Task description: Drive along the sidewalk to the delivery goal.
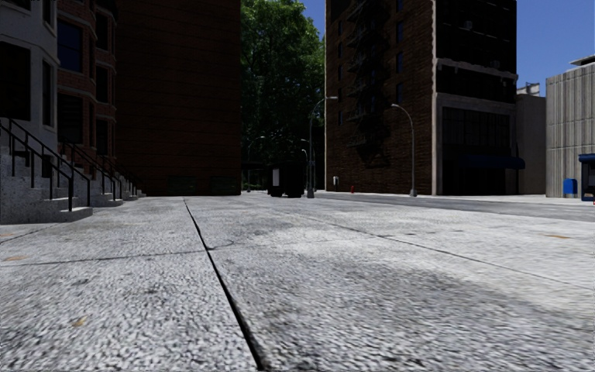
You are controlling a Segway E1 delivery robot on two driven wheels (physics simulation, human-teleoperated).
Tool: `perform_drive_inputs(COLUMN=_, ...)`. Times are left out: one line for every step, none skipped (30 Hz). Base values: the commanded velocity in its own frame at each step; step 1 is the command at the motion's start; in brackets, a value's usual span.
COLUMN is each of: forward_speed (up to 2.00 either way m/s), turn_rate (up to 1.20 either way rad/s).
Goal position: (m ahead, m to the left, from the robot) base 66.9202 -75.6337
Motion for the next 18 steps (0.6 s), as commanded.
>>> perform_drive_inputs(forward_speed=2.0, turn_rate=0.0)
perform_drive_inputs(forward_speed=2.0, turn_rate=0.0)
perform_drive_inputs(forward_speed=2.0, turn_rate=0.0)
perform_drive_inputs(forward_speed=2.0, turn_rate=0.0)
perform_drive_inputs(forward_speed=2.0, turn_rate=0.0)
perform_drive_inputs(forward_speed=2.0, turn_rate=0.0)
perform_drive_inputs(forward_speed=2.0, turn_rate=0.0)
perform_drive_inputs(forward_speed=2.0, turn_rate=0.0)
perform_drive_inputs(forward_speed=2.0, turn_rate=0.0)
perform_drive_inputs(forward_speed=2.0, turn_rate=0.0)
perform_drive_inputs(forward_speed=2.0, turn_rate=0.0)
perform_drive_inputs(forward_speed=2.0, turn_rate=0.0)
perform_drive_inputs(forward_speed=2.0, turn_rate=0.0)
perform_drive_inputs(forward_speed=2.0, turn_rate=0.0)
perform_drive_inputs(forward_speed=2.0, turn_rate=0.0)
perform_drive_inputs(forward_speed=2.0, turn_rate=0.0)
perform_drive_inputs(forward_speed=2.0, turn_rate=0.0)
perform_drive_inputs(forward_speed=2.0, turn_rate=0.0)
